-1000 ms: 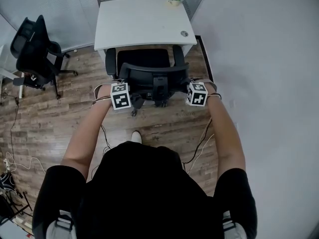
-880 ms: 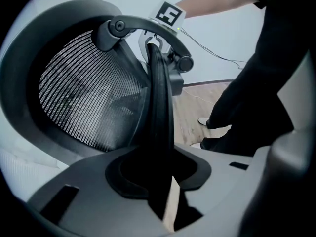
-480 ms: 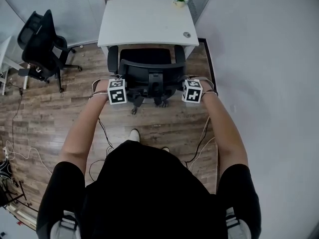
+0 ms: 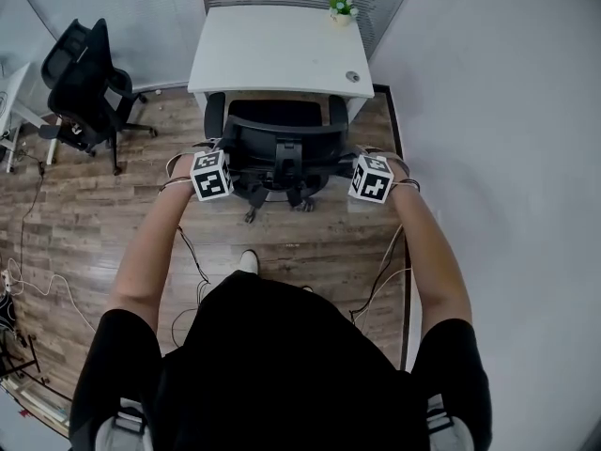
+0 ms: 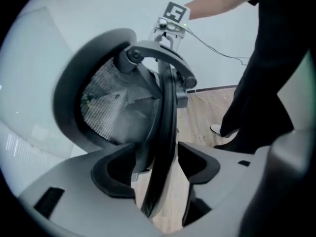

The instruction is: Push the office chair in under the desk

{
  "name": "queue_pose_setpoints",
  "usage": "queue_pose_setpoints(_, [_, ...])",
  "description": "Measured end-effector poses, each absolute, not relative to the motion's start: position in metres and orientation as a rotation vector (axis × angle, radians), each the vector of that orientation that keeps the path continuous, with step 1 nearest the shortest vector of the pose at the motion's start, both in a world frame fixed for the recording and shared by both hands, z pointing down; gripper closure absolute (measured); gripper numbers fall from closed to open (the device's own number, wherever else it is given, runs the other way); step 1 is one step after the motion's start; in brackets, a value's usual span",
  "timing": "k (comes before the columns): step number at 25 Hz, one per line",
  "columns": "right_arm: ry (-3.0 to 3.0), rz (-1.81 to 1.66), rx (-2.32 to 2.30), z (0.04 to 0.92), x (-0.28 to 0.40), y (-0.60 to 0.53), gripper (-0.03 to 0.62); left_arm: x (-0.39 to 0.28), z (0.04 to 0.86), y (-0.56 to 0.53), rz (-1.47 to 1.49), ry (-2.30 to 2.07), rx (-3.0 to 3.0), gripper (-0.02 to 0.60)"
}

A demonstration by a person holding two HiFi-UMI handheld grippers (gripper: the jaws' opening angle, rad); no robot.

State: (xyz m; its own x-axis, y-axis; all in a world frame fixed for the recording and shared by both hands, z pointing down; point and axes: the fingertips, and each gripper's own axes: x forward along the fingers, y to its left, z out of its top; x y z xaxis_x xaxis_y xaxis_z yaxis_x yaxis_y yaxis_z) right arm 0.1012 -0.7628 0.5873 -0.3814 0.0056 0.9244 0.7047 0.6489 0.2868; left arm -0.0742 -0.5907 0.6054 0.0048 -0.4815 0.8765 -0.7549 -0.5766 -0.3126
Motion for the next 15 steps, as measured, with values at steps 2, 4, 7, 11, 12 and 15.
queue_pose_setpoints(2, [-1.949,-0.822,-0.52,0.568,0.099,-0.758,0.428,-0.075,0.588,-0.59,1.519,-1.417,2.036,0.321])
queue_pose_setpoints(4, [-2.12,-0.765,-0.459,0.543,0.096,-0.751,0.428,-0.071,0.567,-0.588,1.384,-1.554,2.043,0.321])
queue_pose_setpoints(7, [-2.421,-0.601,-0.342,0.503,0.095,-0.736,0.428,-0.053,0.531,-0.585,1.114,-1.757,2.087,0.321])
queue_pose_setpoints(11, [-2.746,-0.374,-0.244,0.453,0.103,-0.712,0.43,-0.016,0.48,-0.581,0.789,-1.965,2.147,0.322])
queue_pose_setpoints(12, [-2.798,-0.319,-0.239,0.444,0.106,-0.706,0.43,-0.008,0.467,-0.581,0.708,-2.009,2.157,0.322])
queue_pose_setpoints(15, [-2.917,-0.199,-0.239,0.413,0.115,-0.687,0.43,0.012,0.43,-0.577,0.481,-2.123,2.165,0.334])
